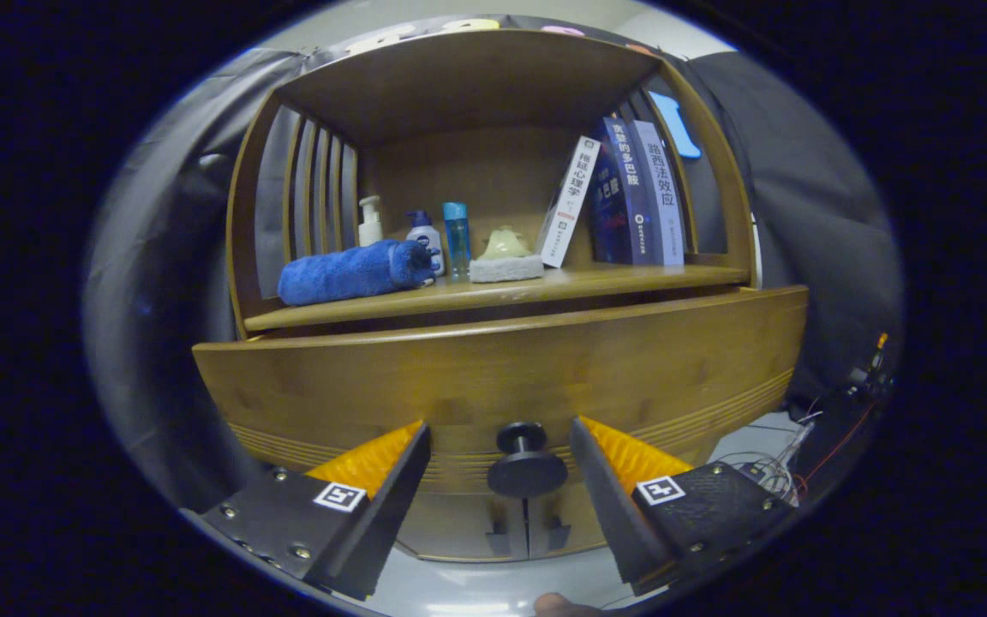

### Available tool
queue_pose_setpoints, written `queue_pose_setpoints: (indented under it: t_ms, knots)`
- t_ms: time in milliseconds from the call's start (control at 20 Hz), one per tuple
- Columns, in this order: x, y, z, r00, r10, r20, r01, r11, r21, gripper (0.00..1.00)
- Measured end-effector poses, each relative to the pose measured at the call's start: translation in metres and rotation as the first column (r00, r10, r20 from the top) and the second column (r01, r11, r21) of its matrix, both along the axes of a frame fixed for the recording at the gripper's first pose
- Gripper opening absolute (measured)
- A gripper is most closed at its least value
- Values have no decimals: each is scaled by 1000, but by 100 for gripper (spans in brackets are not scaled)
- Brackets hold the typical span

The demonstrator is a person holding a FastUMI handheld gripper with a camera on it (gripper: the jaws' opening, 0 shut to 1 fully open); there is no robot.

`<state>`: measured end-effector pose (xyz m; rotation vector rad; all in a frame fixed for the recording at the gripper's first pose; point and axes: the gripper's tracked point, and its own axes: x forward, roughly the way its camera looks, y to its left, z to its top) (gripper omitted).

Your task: Pull open the drawer, take out the items inside it, and place them on the countertop above the cabinet.

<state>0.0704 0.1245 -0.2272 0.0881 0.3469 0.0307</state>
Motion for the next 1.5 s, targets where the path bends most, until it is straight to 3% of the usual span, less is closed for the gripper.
queue_pose_setpoints:
  t_ms: [850,1500]
  knots:
    - [47,12,-14,1000,-11,-16,11,999,39,99]
    - [46,9,-9,998,-57,-17,57,998,2,99]
